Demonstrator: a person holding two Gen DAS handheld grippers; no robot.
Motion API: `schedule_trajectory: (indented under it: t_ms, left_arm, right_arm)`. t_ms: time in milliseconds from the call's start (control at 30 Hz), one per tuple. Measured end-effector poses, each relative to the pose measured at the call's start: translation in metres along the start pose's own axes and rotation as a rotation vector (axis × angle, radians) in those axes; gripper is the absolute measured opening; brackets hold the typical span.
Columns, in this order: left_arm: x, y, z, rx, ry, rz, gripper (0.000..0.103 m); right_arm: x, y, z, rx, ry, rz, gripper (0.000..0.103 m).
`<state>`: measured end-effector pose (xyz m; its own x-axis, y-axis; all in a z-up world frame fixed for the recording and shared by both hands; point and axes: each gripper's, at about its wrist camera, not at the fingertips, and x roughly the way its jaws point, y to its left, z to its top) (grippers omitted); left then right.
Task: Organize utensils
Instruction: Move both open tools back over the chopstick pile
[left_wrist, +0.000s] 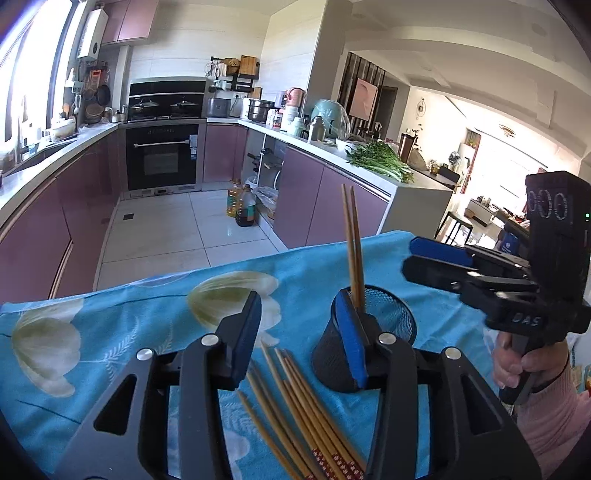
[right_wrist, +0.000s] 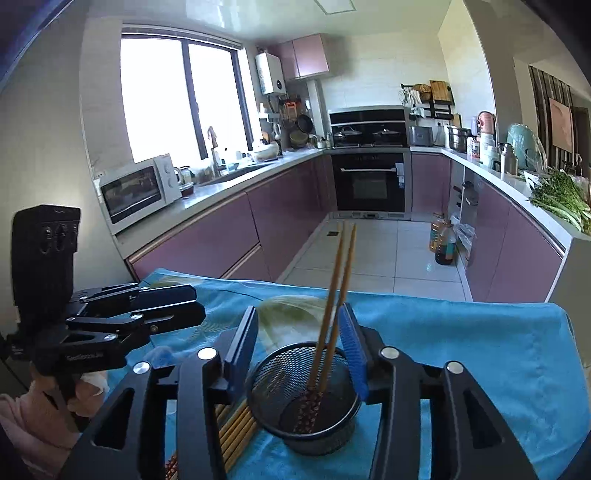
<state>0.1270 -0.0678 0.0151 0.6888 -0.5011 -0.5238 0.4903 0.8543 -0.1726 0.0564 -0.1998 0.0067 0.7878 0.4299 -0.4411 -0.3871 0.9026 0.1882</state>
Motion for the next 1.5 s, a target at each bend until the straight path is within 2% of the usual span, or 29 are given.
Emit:
schedule_trajectory:
  t_ms: [67,167,333,400,467,533,600,733,933,1300,1500]
  left_arm:
    - [-0.009,0.009,-0.015,0.0,0.012,0.032,0.045]
    - [-0.013,0.02,-0.038,-0.005,0.062,0.056,0.047]
    - [0.0,0.032,-0.08,-0.019,0.161,0.086,0.049]
    - [0.005,0.037,-0.092,-0.03,0.196,0.086,0.049]
    - [0.013,0.038,-0.104,-0.037,0.23,0.085,0.049]
    - [0.018,0.034,-0.115,-0.039,0.258,0.079,0.049]
    - [0.023,0.029,-0.12,-0.033,0.275,0.074,0.049]
    - [0.028,0.024,-0.127,-0.023,0.301,0.061,0.049]
    - [0.037,0.022,-0.133,-0.025,0.336,0.085,0.048]
    - [0.043,0.021,-0.136,0.006,0.351,0.11,0.045]
    - [0.043,0.021,-0.136,0.032,0.368,0.123,0.038]
  right_arm:
    - [-0.011,0.012,-0.009,-0.02,-0.007,0.042,0.06]
    - [-0.013,0.029,-0.03,-0.045,0.027,0.084,0.063]
    - [0.014,0.044,-0.067,-0.044,0.173,0.11,0.063]
    - [0.029,0.046,-0.081,-0.048,0.232,0.076,0.063]
    - [0.04,0.046,-0.093,-0.028,0.276,0.05,0.057]
    - [0.051,0.04,-0.101,0.013,0.317,0.038,0.045]
    - [0.058,0.035,-0.106,0.046,0.341,0.037,0.041]
    - [0.06,0.035,-0.109,0.06,0.35,0.035,0.037]
    - [0.061,0.036,-0.114,0.057,0.366,0.03,0.033]
    - [0.065,0.036,-0.114,0.046,0.387,0.003,0.03]
    - [0.063,0.038,-0.113,0.019,0.4,-0.039,0.03]
